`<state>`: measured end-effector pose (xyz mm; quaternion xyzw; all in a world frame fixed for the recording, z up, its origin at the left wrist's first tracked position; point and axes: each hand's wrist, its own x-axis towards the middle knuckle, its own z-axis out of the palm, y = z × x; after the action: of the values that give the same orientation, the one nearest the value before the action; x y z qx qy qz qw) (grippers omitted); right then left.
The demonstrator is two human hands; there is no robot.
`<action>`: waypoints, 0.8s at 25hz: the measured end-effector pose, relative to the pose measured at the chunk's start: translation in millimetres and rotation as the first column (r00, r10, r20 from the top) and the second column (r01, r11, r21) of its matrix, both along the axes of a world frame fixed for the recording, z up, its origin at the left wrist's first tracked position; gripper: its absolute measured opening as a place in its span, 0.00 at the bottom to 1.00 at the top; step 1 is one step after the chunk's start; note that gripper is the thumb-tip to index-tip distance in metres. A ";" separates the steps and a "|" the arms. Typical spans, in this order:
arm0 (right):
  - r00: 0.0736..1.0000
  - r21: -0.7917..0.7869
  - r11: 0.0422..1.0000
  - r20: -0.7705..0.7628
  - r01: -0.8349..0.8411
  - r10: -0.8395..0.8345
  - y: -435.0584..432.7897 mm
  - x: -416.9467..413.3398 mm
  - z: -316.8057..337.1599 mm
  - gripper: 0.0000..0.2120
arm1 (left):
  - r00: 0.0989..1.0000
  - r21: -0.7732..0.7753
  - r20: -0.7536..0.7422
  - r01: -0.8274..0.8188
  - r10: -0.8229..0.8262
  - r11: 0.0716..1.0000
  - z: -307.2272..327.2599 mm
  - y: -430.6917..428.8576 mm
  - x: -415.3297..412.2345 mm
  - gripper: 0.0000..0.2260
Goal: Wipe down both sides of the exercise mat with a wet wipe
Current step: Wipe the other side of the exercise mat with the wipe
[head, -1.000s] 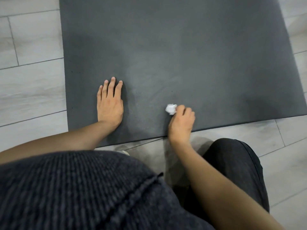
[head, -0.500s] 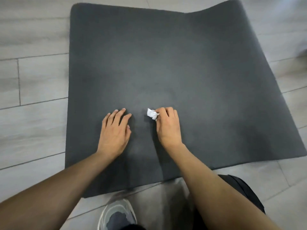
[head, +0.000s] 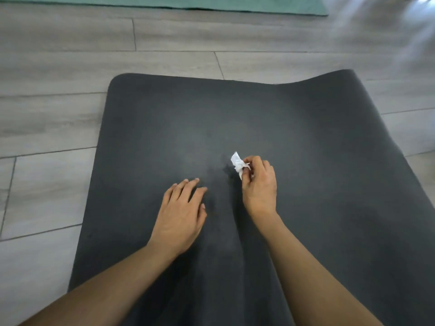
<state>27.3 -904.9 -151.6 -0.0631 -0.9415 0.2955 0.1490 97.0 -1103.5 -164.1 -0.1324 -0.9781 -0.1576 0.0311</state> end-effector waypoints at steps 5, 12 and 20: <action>0.993 -0.051 0.998 -0.106 0.045 -0.050 22.7 -102.9 4.8 0.08 | 1.000 0.002 -0.004 0.018 -0.018 1.000 -17.0 47.4 -94.4 0.22; 0.993 0.028 0.999 -0.109 -0.030 0.033 66.5 -198.0 8.0 0.07 | 0.998 -0.041 0.009 -0.057 0.058 0.998 -26.7 108.5 -242.6 0.27; 0.975 -0.017 0.992 -0.183 -0.128 0.122 57.3 -320.2 -23.6 0.11 | 0.986 -0.145 0.057 -0.150 0.160 0.978 -35.0 120.3 -276.5 0.30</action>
<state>-292.8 -847.6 -175.2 0.0214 -0.9218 0.3222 0.2146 -179.5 -983.3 -199.1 -0.0522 -0.9946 -0.0899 0.0002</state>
